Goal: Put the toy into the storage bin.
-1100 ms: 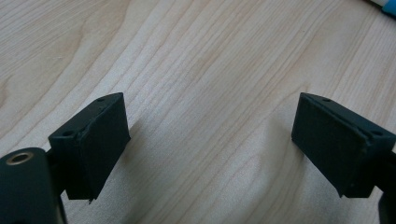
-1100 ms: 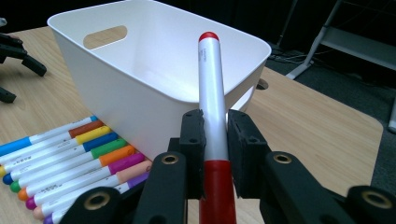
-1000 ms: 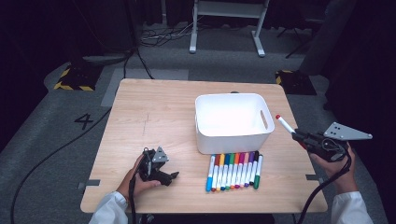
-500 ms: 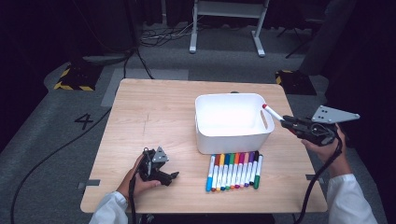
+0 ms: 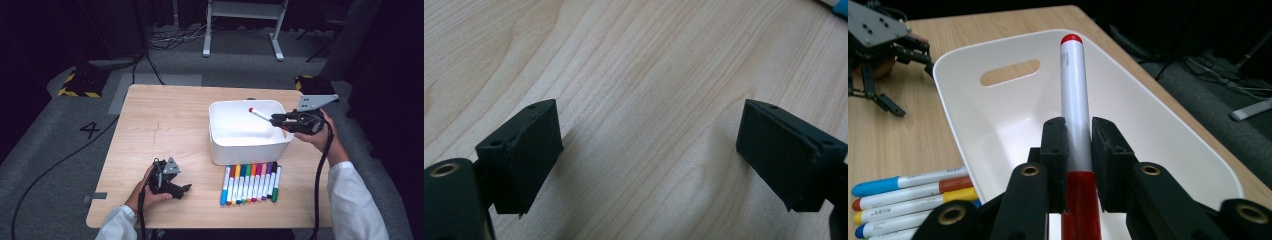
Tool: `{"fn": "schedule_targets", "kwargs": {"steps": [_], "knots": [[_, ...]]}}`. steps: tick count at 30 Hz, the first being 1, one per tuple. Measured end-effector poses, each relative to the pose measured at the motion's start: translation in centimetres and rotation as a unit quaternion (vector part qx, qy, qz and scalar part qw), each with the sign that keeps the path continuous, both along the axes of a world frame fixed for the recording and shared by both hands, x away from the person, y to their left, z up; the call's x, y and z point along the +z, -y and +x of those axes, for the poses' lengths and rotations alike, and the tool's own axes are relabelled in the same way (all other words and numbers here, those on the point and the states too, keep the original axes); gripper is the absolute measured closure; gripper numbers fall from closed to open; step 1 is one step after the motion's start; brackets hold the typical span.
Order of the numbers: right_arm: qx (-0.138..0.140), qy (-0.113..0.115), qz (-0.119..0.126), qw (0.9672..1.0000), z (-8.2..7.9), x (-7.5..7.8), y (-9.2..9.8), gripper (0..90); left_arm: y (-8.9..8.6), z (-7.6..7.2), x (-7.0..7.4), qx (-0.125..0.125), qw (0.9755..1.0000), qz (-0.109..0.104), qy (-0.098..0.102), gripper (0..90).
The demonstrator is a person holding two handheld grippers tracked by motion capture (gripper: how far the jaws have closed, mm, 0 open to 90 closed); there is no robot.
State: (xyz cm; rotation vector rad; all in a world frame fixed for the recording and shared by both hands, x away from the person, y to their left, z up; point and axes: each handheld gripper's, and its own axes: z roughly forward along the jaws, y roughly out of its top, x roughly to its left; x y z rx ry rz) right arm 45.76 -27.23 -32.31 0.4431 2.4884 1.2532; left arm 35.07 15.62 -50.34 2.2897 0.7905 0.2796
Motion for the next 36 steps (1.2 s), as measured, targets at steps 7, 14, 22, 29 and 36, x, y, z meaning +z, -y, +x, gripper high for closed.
{"fn": "schedule_targets", "kwargs": {"steps": [7,14,22,29,36], "knots": [[0.029,-0.03,-0.057,0.9975,1.2,-2.0,-3.7,77.4,0.0,0.0,0.0,0.0,1.0,0.0,0.0,11.2],[0.048,-0.048,-0.103,0.9923,1.7,-3.3,-5.2,77.3,0.0,0.0,0.0,0.0,1.0,0.0,0.0,11.2],[0.071,-0.069,-0.155,0.983,1.6,-3.6,-5.7,77.3,0.0,0.0,0.0,0.0,1.0,0.0,0.0,11.2],[0.077,-0.073,-0.176,0.9787,1.3,-4.0,-6.2,76.5,0.0,0.0,0.0,0.0,1.0,0.0,0.0,11.2],[0.068,-0.069,-0.146,0.9845,1.1,-3.7,-5.8,71.0,0.0,0.0,0.0,-0.001,1.0,0.0,0.0,11.1]]}}
